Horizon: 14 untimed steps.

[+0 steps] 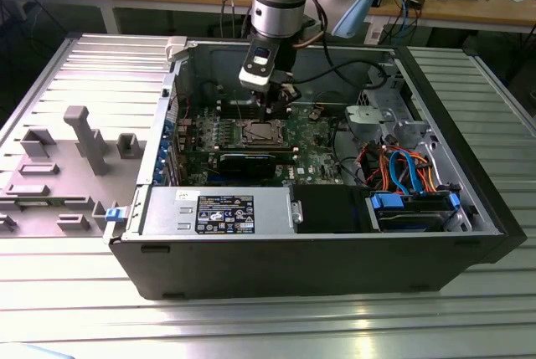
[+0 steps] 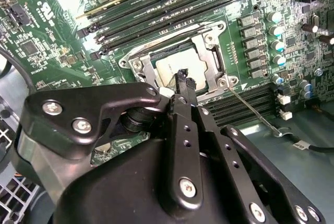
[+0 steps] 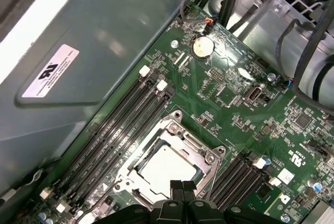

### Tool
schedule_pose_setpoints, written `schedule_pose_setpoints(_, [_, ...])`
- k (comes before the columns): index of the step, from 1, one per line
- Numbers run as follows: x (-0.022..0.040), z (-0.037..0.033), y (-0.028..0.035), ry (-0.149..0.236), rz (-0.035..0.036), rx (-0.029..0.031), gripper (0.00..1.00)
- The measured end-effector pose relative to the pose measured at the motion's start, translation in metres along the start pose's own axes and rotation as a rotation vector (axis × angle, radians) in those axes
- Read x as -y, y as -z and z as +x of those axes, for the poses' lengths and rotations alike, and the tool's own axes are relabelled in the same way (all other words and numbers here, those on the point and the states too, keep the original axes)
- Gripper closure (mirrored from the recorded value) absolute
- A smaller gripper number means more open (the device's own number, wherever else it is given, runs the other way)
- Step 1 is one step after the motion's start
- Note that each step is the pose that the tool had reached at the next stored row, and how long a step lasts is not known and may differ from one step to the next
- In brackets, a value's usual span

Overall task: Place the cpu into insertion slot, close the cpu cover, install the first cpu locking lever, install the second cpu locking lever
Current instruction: 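Install the first cpu locking lever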

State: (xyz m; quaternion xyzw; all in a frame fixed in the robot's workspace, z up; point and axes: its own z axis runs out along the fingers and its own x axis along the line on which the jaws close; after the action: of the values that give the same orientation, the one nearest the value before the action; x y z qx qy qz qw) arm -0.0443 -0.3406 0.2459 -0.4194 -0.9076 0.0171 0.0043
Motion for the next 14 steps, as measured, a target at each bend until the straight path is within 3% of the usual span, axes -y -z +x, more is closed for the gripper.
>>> schedule_pose_setpoints(14, [0.0, 0.0, 0.0, 0.092, -0.0006, 0.0032, 0.89])
